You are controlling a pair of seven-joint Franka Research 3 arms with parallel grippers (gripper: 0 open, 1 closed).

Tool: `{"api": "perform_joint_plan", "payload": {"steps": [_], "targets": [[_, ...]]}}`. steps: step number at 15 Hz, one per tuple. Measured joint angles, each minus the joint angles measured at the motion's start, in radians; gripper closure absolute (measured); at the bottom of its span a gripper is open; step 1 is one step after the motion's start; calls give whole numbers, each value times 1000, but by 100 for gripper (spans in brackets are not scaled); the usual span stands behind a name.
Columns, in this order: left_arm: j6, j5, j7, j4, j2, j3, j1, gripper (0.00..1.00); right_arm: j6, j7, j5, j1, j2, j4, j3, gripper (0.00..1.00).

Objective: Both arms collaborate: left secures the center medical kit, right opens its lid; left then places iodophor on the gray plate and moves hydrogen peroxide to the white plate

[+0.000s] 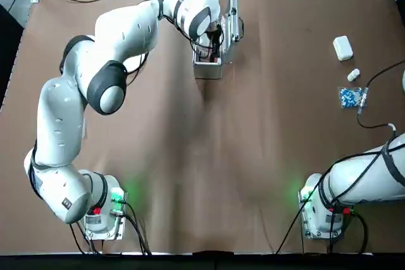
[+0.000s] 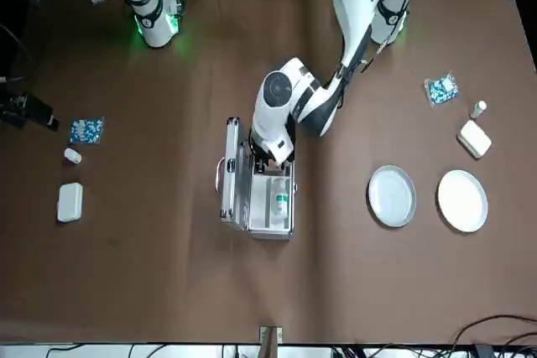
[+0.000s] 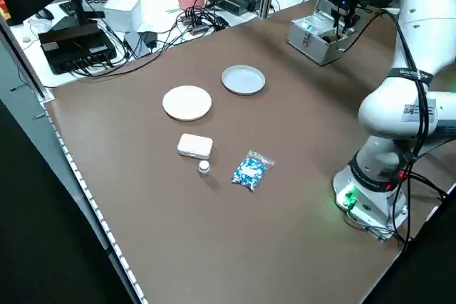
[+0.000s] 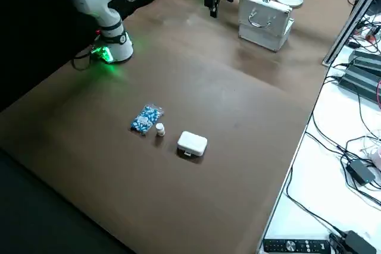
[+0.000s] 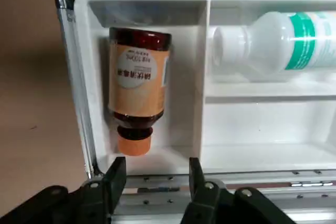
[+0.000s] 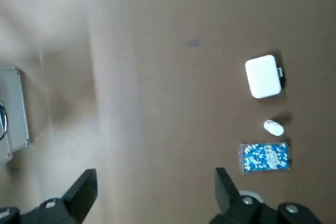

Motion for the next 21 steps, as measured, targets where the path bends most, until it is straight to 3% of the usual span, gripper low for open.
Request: {"api": "perform_joint_plan", "payload": {"steps": [2,4,10,21], "targets": [[-2,18,-8,0,2,0,-10,43,-3,0,-2,-10,-11,0,2,1],[-10,33,-10,0,5,0,-16,43,-7,-4,-2,-57,-27,0,32,1],[-20,76,-10,0,7,4,-16,44,-10,-7,-8,-61,-35,0,60,1],[-23,86,-9,-1,32,5,-16,44,-41,-61,-87,-53,-44,3,65,1]]}}
